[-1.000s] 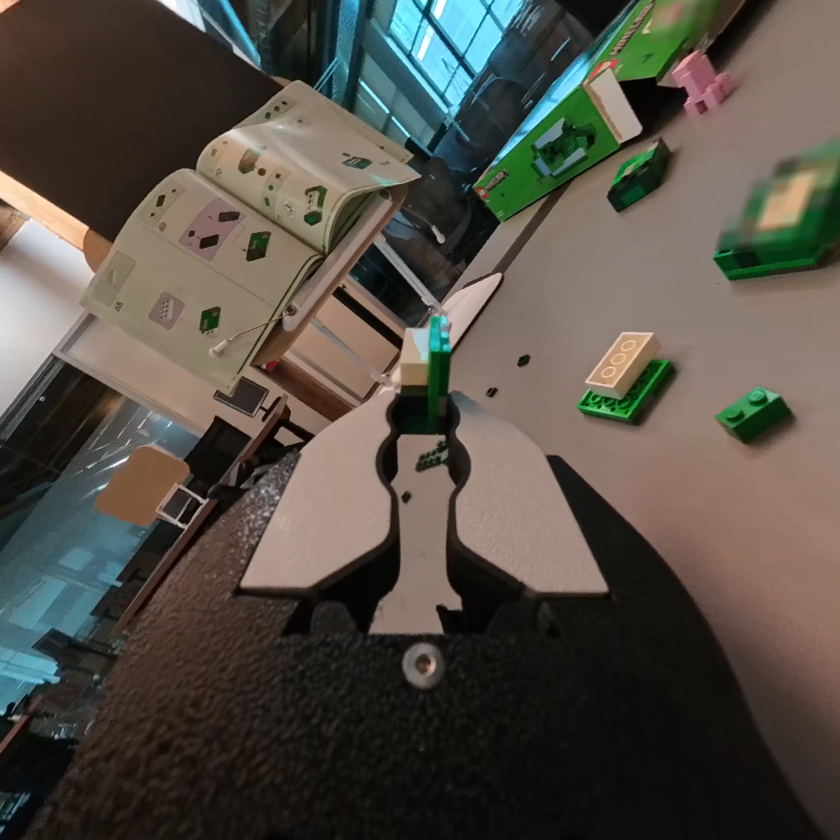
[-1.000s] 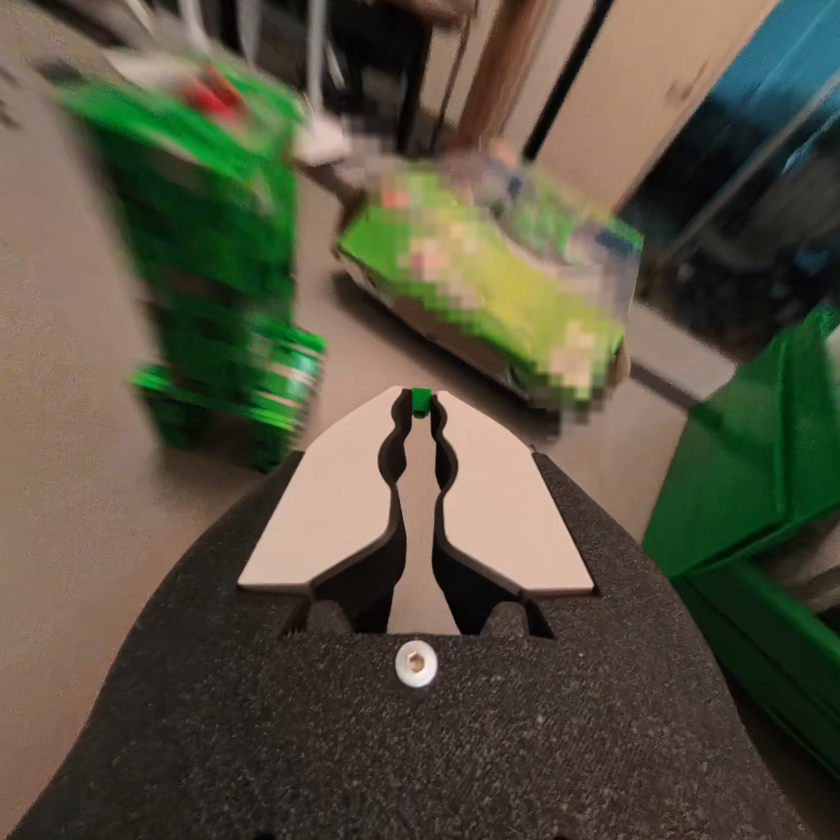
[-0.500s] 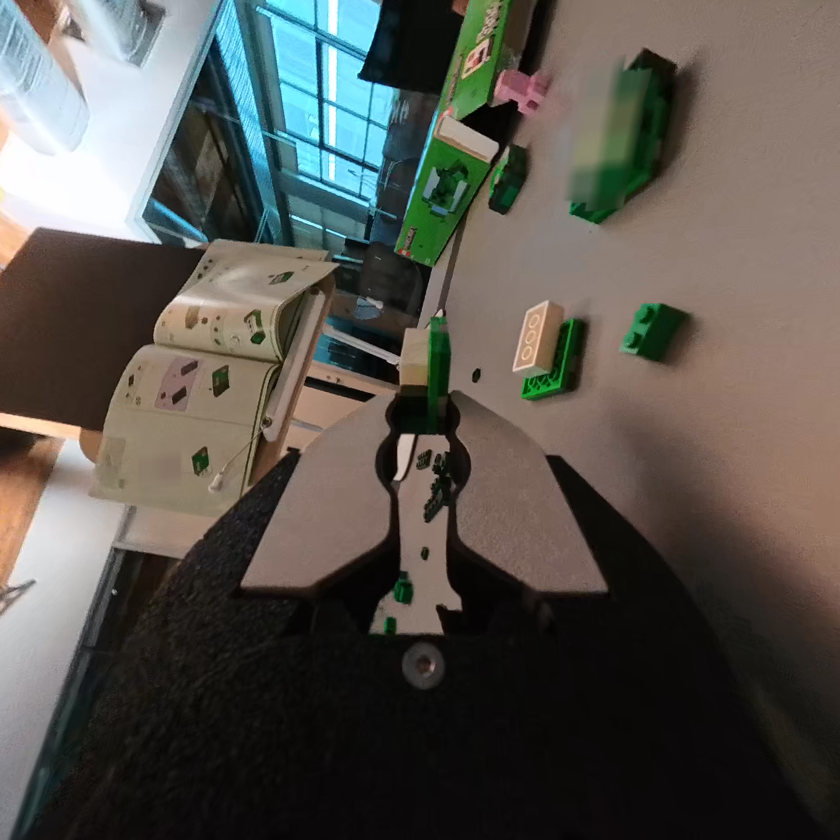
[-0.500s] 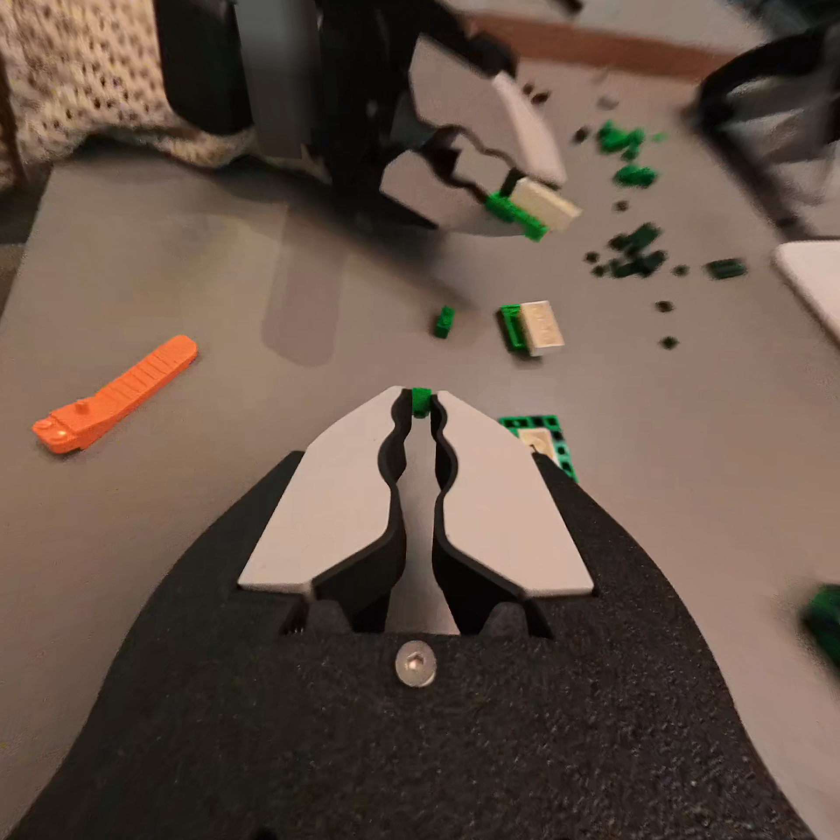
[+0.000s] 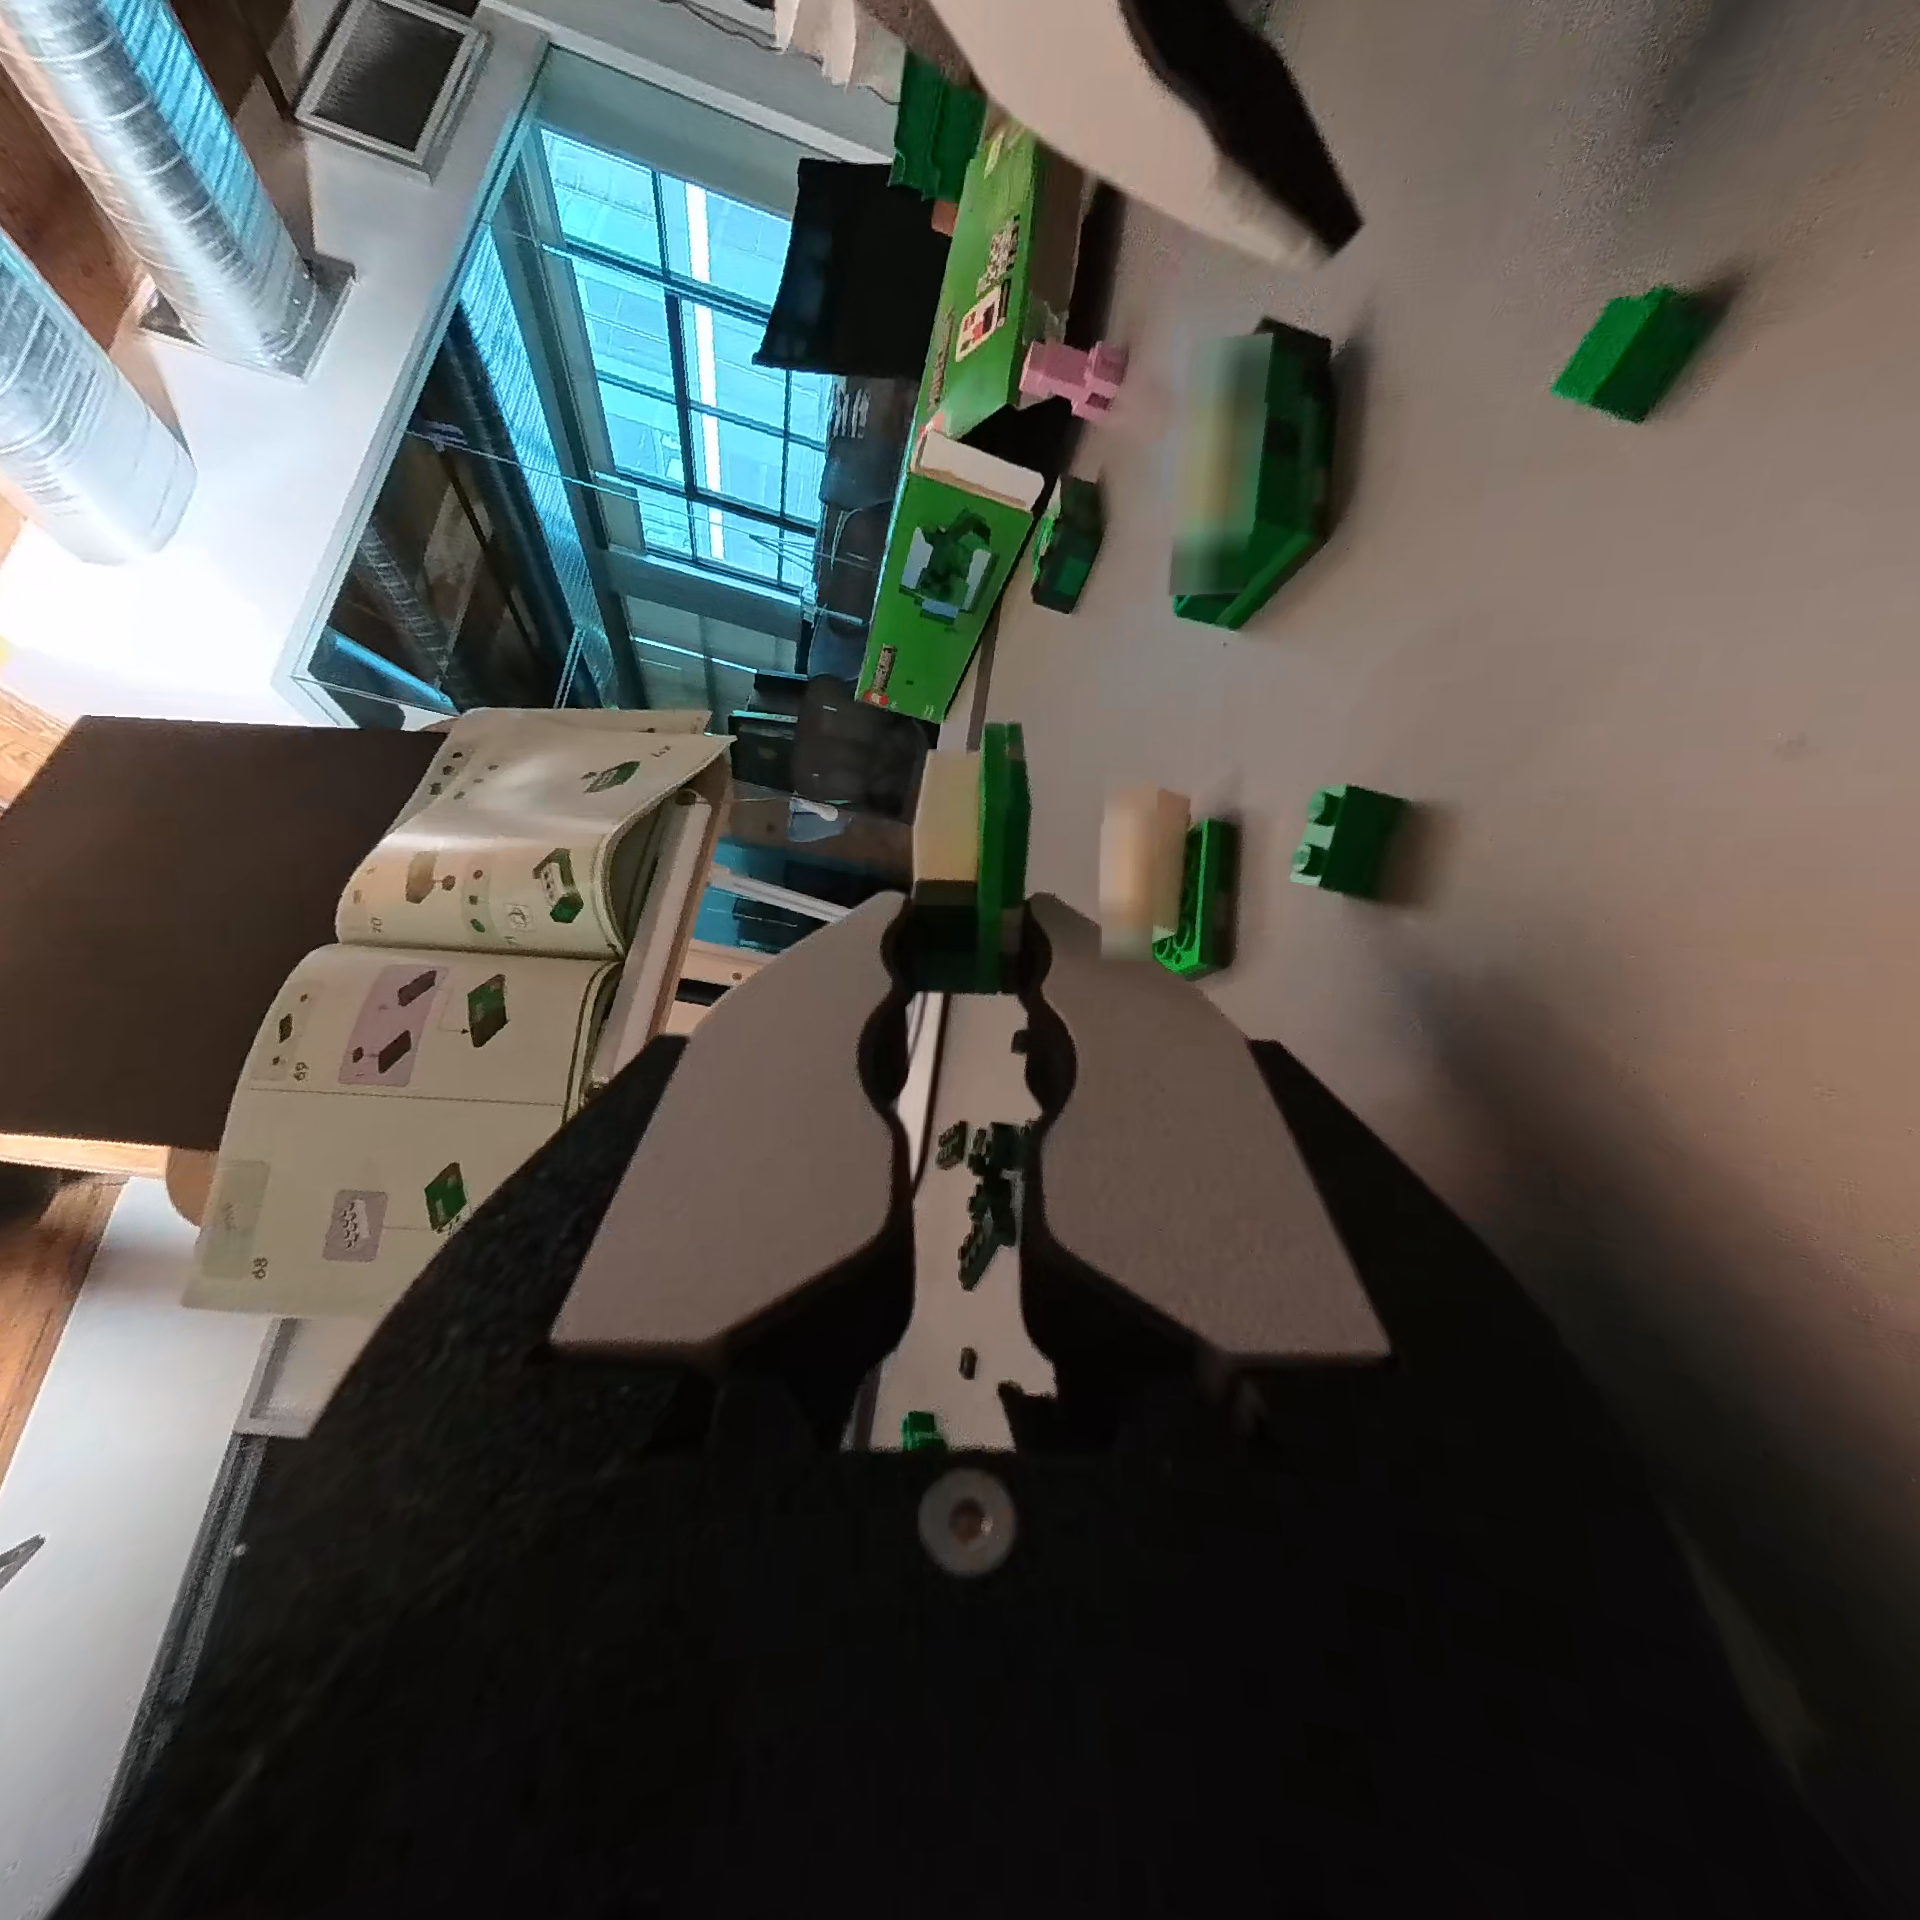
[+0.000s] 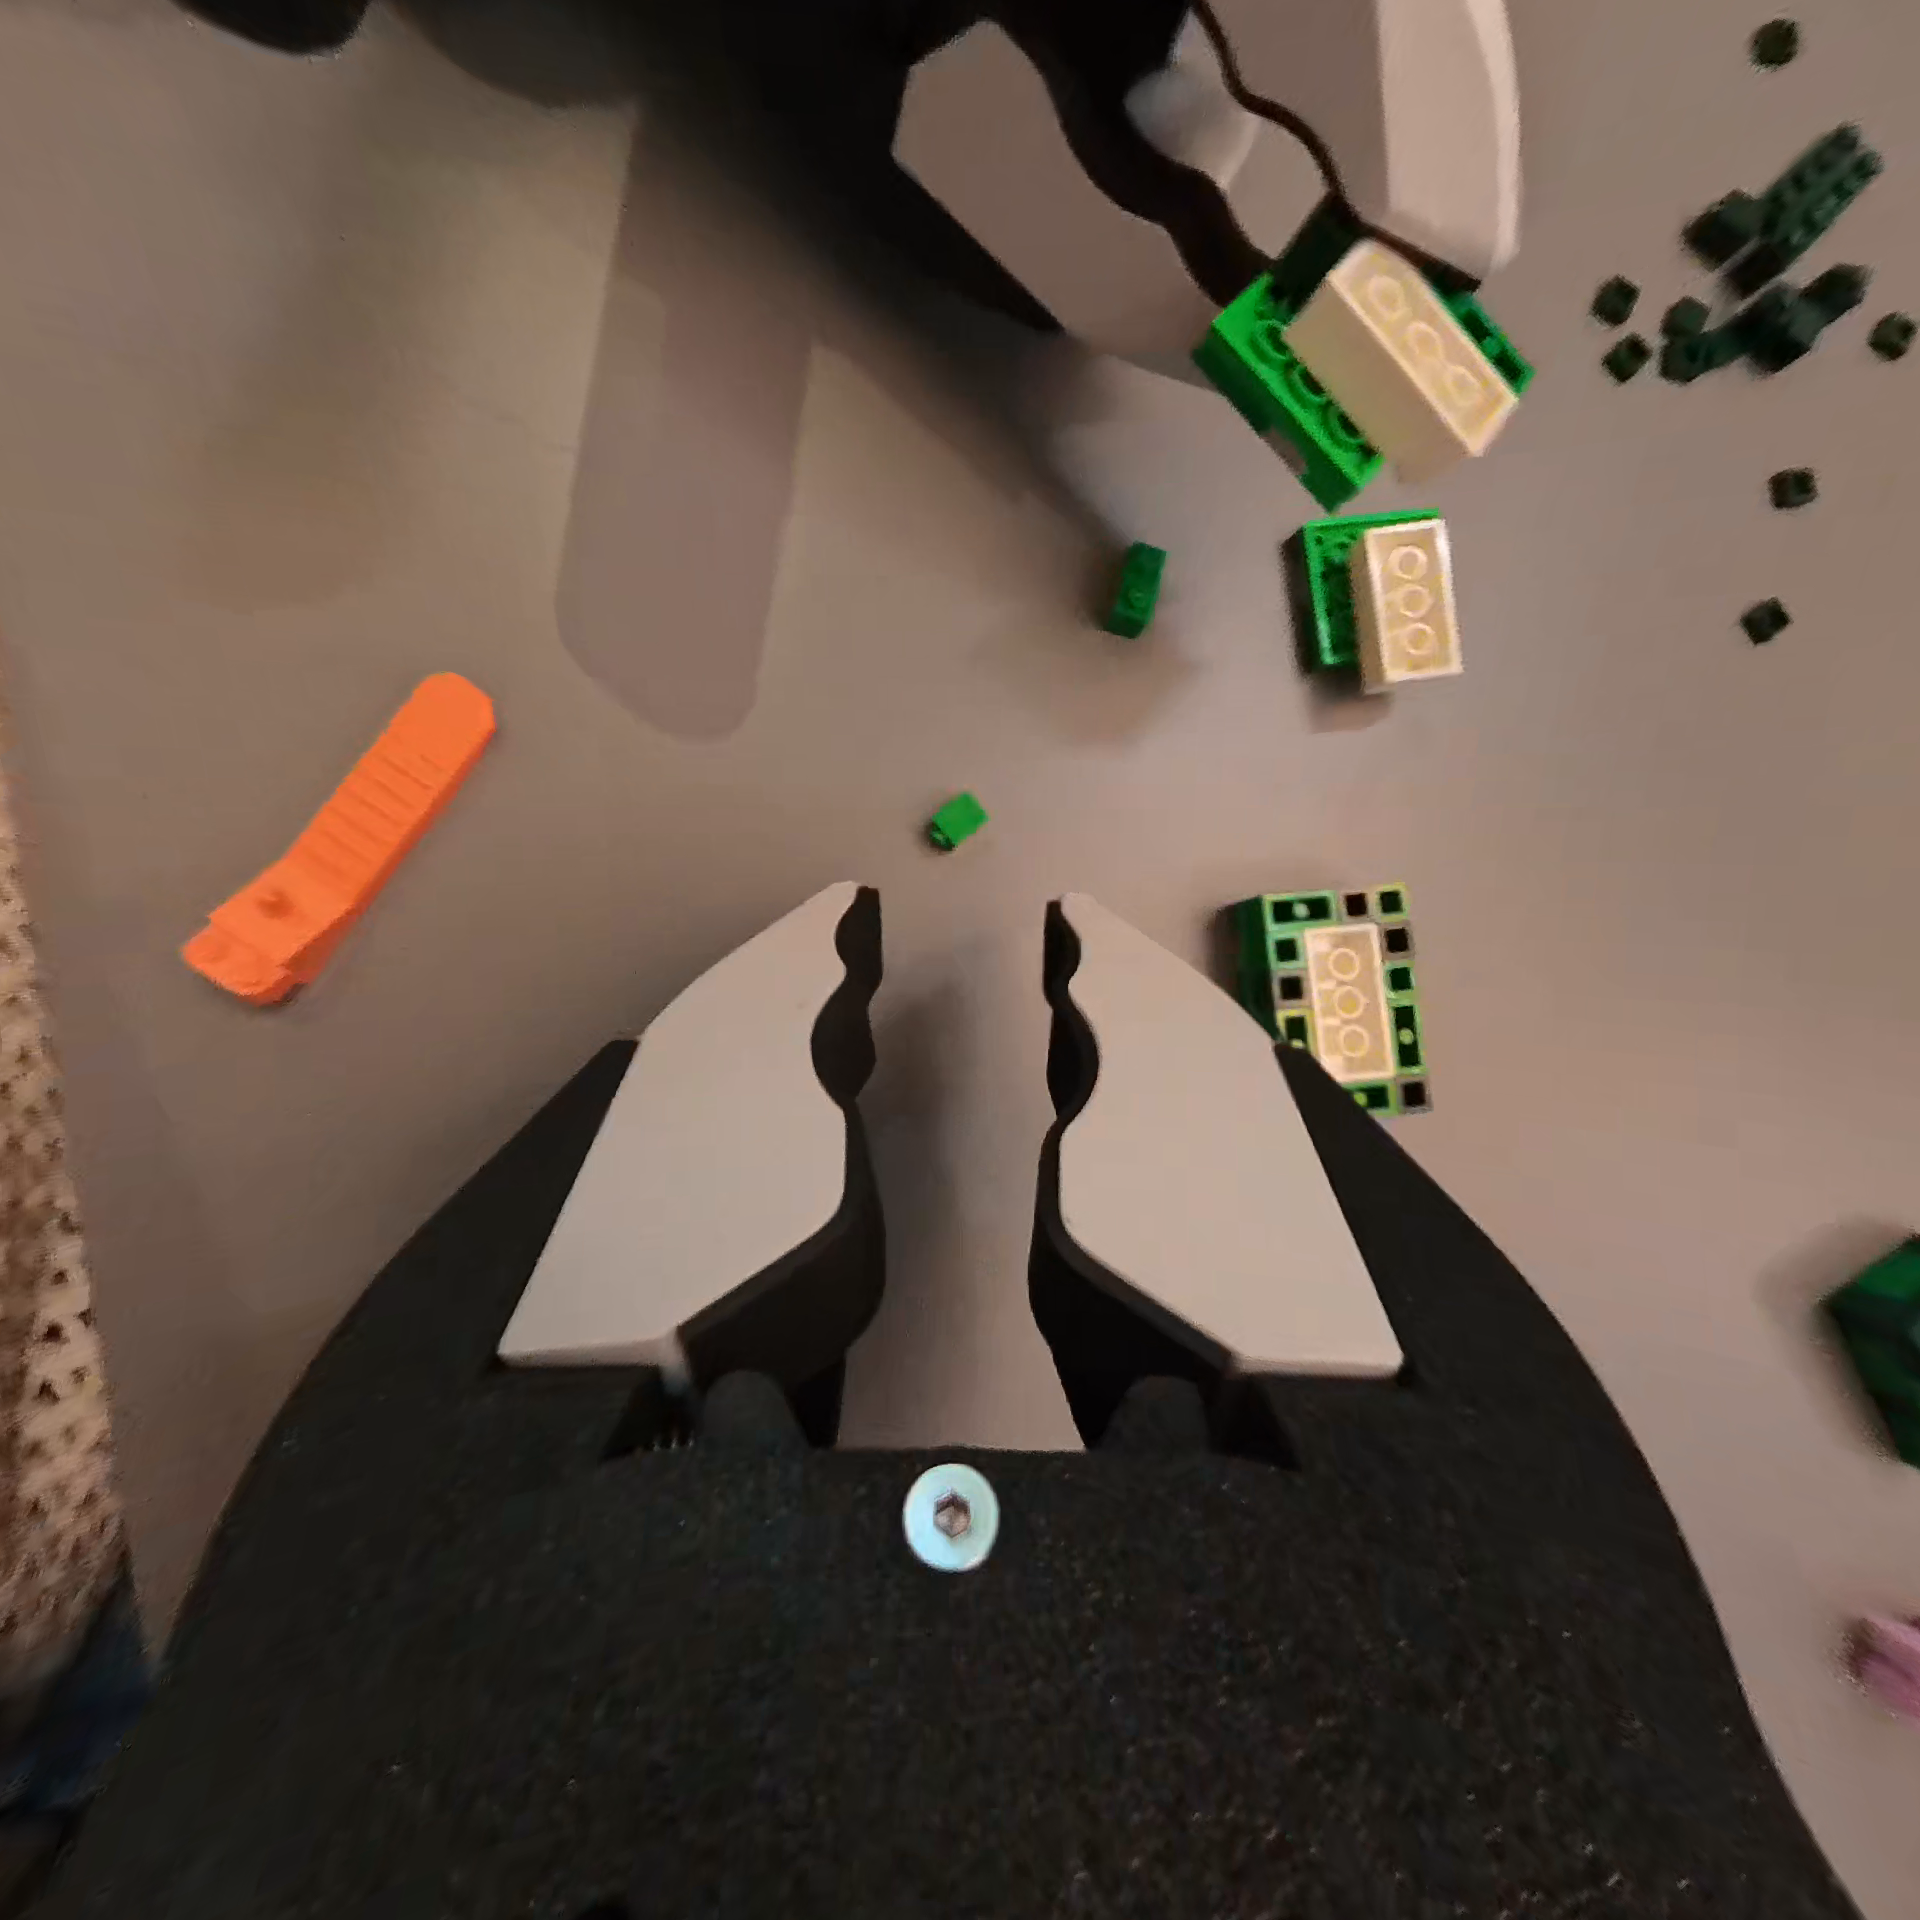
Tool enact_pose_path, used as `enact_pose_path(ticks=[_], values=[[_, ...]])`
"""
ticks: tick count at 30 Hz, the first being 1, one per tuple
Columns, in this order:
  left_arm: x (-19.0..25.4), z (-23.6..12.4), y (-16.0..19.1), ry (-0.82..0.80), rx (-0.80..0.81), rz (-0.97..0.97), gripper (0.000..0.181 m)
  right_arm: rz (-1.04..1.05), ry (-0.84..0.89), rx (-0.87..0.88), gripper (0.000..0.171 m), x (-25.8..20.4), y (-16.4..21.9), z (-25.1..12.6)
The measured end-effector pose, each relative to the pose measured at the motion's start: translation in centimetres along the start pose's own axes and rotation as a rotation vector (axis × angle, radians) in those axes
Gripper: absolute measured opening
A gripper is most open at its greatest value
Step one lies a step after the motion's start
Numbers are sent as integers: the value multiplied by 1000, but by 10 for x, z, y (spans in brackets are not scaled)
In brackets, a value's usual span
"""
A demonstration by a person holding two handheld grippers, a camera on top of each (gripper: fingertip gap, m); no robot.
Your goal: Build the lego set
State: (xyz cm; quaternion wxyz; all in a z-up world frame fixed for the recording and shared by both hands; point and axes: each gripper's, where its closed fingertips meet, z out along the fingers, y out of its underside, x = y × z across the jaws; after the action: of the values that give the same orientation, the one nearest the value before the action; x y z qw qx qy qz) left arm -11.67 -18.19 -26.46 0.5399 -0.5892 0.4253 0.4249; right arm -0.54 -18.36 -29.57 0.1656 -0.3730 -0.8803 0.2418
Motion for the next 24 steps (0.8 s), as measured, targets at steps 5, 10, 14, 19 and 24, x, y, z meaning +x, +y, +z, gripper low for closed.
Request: enact_pose_path(ticks=[5,10,14,19,24], values=[[-1,-3,-4,3,19,-24,17,216,47,-49,15,10,-2,8],[2,-4,-11,20,43,-18,17,594,27,115,11,12,-17,7],[5,-4,-14,31,59,-9,17,767,-24,-108,21,18,4,13],[-10,-3,9,-36,-5,-73,17,783,-205,-227,32,15,-10,18],[-47,-15,92,-183,-218,-120,17,742,-269,-473,22,18,-10,25]])
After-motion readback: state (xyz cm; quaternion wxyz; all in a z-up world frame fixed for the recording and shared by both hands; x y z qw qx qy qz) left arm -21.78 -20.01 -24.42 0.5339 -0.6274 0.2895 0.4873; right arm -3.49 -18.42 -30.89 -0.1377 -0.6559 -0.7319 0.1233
